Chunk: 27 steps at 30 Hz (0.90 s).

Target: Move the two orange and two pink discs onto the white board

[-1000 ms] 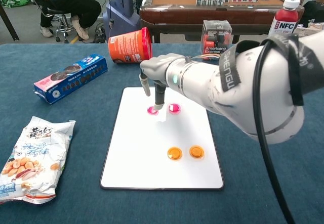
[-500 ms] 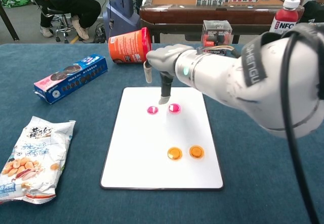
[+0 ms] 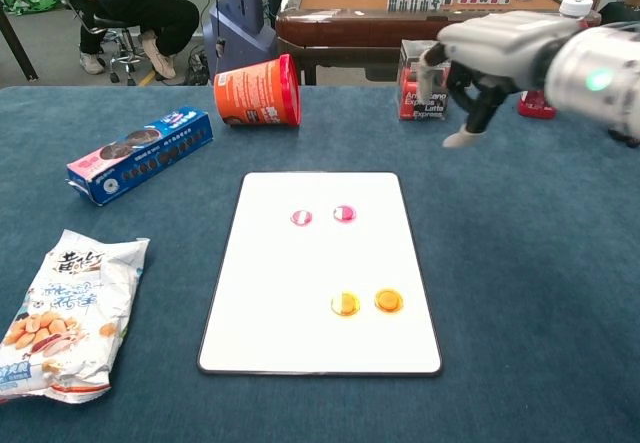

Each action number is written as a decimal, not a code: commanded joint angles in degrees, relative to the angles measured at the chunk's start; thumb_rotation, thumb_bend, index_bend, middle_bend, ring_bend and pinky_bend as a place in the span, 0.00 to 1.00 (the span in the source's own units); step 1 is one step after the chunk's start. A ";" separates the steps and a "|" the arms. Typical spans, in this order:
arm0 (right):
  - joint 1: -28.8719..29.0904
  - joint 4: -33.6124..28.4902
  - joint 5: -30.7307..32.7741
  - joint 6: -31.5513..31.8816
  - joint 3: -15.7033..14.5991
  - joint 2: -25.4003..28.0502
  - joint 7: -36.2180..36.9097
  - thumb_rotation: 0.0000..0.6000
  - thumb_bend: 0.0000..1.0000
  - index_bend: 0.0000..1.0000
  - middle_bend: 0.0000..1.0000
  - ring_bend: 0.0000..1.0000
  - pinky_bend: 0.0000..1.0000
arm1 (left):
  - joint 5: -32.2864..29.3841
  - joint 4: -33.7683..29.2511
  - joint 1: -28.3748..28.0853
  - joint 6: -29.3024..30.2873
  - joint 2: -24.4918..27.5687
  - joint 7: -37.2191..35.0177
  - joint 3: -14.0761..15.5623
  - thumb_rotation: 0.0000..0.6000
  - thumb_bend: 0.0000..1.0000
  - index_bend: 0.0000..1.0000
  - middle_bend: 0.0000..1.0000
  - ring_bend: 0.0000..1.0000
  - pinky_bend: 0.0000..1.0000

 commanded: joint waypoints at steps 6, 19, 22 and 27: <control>-13.05 -6.79 -13.55 8.39 -7.04 12.59 12.18 1.00 0.14 0.38 0.55 0.59 0.47 | -0.18 -3.36 -2.97 -1.52 2.26 2.21 -2.34 1.00 0.29 0.35 0.58 0.54 0.73; -30.52 -3.54 -27.83 21.51 -11.73 19.97 27.85 1.00 0.14 0.40 0.54 0.58 0.45 | -2.32 -8.88 -5.70 -2.90 6.21 5.13 -4.79 1.00 0.30 0.35 0.56 0.52 0.73; -33.22 -2.02 -28.47 22.56 -11.63 19.96 29.71 1.00 0.14 0.40 0.54 0.58 0.45 | -3.06 -10.10 -6.06 -3.39 7.35 5.27 -5.06 1.00 0.29 0.34 0.55 0.52 0.73; -36.45 0.43 -28.65 22.30 -10.95 19.54 32.55 1.00 0.14 0.40 0.54 0.58 0.45 | -3.49 -11.38 -6.59 -3.55 8.61 5.71 -5.35 1.00 0.30 0.34 0.55 0.52 0.73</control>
